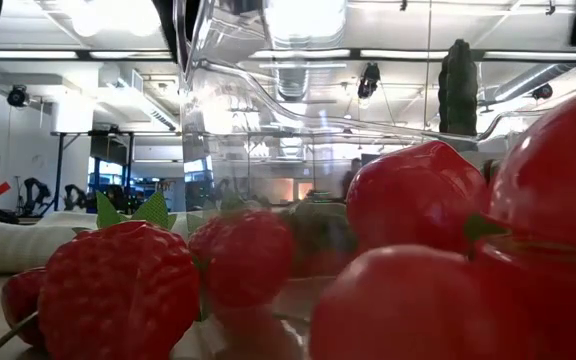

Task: Pick and placing Produce into tupperware
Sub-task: Put the red cherry into the transparent bin

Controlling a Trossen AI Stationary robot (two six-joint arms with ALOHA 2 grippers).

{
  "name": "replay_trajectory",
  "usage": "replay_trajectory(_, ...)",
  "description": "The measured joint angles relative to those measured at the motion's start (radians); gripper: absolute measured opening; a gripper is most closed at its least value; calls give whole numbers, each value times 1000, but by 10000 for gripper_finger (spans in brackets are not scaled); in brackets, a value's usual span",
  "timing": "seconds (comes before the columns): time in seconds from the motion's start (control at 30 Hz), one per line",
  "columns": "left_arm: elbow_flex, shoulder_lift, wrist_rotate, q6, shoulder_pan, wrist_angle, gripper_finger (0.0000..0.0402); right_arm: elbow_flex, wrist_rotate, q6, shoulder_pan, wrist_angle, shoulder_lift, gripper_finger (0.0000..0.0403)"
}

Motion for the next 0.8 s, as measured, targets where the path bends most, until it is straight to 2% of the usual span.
replay_trajectory(0.13, 0, -32, -1, 103, -4, -18, 118, 0, -18, -38, 35, -13, 0, 224)
replay_trajectory(0.27, -6, -83, 2, 101, -7, -111, 104, 0, -10, 139, 66, -124, -24, 224)
replay_trajectory(0.4, -9, -149, -2, 101, -5, -245, 91, -8, -110, 343, 66, -226, -56, 224)
replay_trajectory(0.53, -9, -217, -41, 102, -5, -450, 84, -32, -165, 382, 55, -234, -83, 224)
replay_trajectory(0.67, -14, -278, -106, 105, -9, -654, 81, -75, -174, 345, 56, -187, -102, 224)
replay_trajectory(0.8, -40, -313, -123, 106, -11, -745, 81, -172, -215, 406, 28, 5, -176, 224)
